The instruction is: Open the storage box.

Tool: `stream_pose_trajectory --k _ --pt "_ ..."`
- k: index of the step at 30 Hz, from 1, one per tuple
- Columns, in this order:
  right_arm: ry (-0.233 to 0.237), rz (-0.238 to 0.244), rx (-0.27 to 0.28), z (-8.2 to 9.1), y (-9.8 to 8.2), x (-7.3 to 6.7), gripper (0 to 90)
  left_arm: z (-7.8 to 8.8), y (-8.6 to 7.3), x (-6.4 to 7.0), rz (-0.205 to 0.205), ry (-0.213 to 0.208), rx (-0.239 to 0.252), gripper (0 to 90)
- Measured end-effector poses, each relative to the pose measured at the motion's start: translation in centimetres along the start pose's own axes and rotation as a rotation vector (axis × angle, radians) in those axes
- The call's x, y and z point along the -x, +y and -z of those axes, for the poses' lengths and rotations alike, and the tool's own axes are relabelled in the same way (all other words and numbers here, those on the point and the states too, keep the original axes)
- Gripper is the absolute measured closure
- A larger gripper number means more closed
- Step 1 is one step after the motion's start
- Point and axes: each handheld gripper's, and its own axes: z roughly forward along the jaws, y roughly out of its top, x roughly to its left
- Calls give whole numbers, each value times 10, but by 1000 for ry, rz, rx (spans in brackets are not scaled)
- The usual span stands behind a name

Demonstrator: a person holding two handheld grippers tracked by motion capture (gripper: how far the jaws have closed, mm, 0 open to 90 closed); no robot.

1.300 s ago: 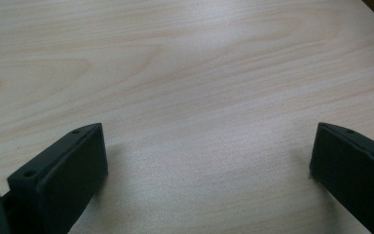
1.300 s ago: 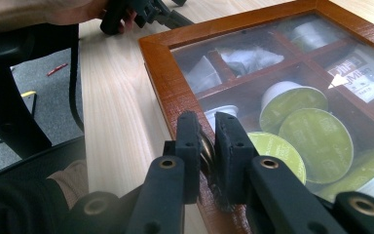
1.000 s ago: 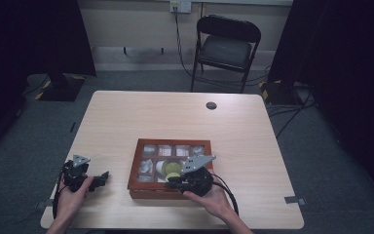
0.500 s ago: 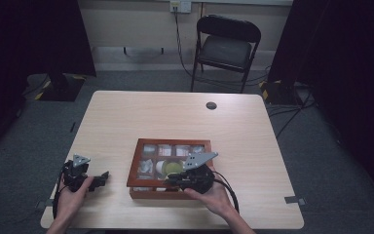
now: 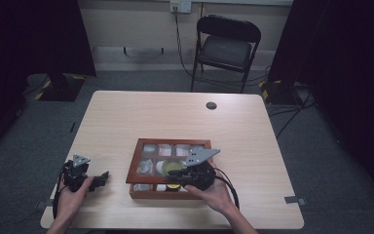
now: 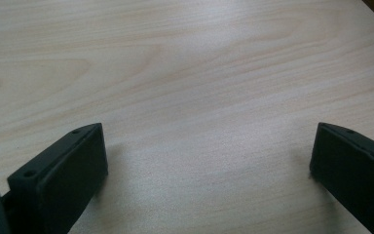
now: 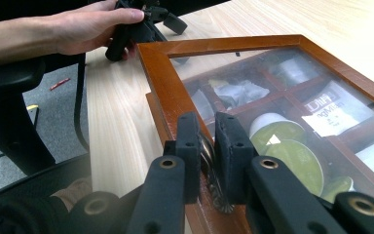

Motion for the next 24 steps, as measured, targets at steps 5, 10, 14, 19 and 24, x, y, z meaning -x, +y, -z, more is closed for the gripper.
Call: stream_pose_trajectory --k 5,10,14,19,24 --pt "-4 3 5 2 3 1 809 0 0 0 0 0 0 0" --pt "-3 0 18 5 8 2 810 0 0 0 0 0 0 0" --pt "-10 1 26 7 11 3 809 0 0 0 0 0 0 0" --pt "-11 -7 27 8 12 3 809 0 0 0 0 0 0 0" --pt "-13 -7 32 9 14 4 809 0 0 0 0 0 0 0"
